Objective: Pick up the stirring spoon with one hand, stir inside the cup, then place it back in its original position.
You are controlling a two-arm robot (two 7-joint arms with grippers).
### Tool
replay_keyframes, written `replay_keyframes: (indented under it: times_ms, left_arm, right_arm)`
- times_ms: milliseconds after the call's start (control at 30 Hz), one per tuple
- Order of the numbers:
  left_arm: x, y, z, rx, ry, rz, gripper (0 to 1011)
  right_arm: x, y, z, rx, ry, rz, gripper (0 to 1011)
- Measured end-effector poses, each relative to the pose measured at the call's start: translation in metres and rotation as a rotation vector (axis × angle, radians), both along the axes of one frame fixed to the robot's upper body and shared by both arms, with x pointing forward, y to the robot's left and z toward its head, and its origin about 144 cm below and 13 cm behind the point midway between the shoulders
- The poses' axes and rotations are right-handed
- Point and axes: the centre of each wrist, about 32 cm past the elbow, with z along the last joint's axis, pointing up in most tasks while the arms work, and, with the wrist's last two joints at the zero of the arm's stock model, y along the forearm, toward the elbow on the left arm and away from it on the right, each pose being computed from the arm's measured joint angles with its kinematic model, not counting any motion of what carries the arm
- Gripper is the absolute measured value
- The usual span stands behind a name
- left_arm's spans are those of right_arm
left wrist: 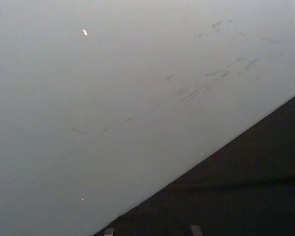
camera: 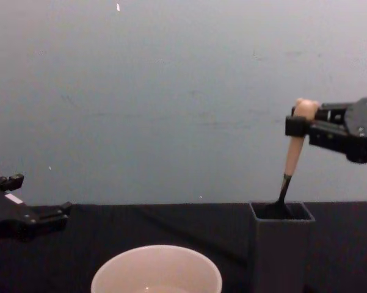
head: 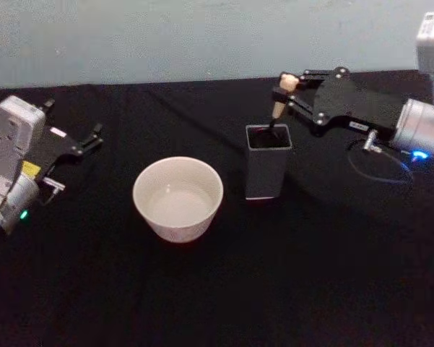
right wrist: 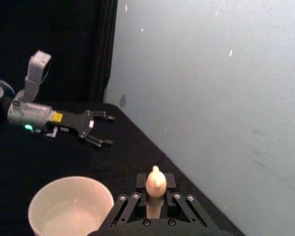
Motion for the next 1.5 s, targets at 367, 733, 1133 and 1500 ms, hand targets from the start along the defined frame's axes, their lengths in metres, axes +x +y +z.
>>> replay_keyframes:
  times_ms: [367, 733, 1133, 1500]
  left_arm:
    - [0.000, 0.000, 0.000, 0.000, 0.000, 0.000, 1001]
    - [0.000, 0.000, 0.000, 0.000, 0.000, 0.000, 1001]
    - [0.000, 0.000, 0.000, 0.000, 0.000, 0.000, 1001]
    - [0.000, 0.000, 0.000, 0.000, 0.000, 0.000, 1001]
  right_arm:
    - [0.007, 0.010, -0.022, -0.057, 0.059, -0.024, 212]
    - [0.010, 0.016, -0.034, -0.084, 0.108, -0.040, 212]
    - [0.010, 0.018, -0.036, -0.097, 0.116, -0.043, 212]
    - [0.010, 0.018, -0.036, -0.095, 0.116, -0.043, 306]
